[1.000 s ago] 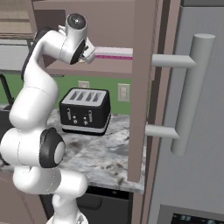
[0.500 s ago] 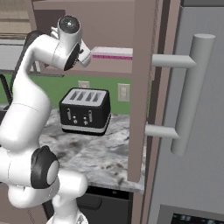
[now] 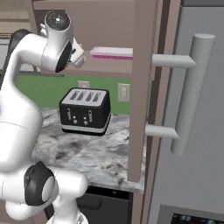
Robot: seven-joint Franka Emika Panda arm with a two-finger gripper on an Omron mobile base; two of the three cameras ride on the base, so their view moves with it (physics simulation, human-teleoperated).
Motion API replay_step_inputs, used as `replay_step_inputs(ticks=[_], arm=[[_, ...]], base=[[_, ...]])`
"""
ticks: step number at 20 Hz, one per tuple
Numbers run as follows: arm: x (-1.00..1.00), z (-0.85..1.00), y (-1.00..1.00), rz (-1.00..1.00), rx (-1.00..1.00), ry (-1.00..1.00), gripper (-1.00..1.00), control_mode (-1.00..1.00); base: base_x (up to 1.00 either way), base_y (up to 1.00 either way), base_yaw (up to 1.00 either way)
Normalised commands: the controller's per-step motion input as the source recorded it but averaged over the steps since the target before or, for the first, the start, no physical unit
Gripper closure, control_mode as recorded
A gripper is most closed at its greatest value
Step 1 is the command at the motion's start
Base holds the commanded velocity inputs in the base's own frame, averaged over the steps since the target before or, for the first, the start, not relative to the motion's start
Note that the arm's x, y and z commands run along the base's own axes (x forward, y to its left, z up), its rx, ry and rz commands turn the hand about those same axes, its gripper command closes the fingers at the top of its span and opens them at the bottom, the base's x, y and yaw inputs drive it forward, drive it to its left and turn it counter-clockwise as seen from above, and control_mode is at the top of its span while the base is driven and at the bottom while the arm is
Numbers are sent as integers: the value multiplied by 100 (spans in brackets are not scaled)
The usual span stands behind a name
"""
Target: Pick the candle and candle from the dining table and place them in the open cabinet. Close the cabinet after placing the objects.
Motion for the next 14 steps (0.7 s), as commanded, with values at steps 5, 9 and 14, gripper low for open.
replay_step_inputs(ticks=[5,9,14], arm=[[-79,9,0,0,0,20,-100,-100],[-93,0,0,0,-1,12,-100,-100],[-86,-1,-7,0,-13,-1,-100,-100]], base=[[0,0,0],[0,0,0],[0,0,0]])
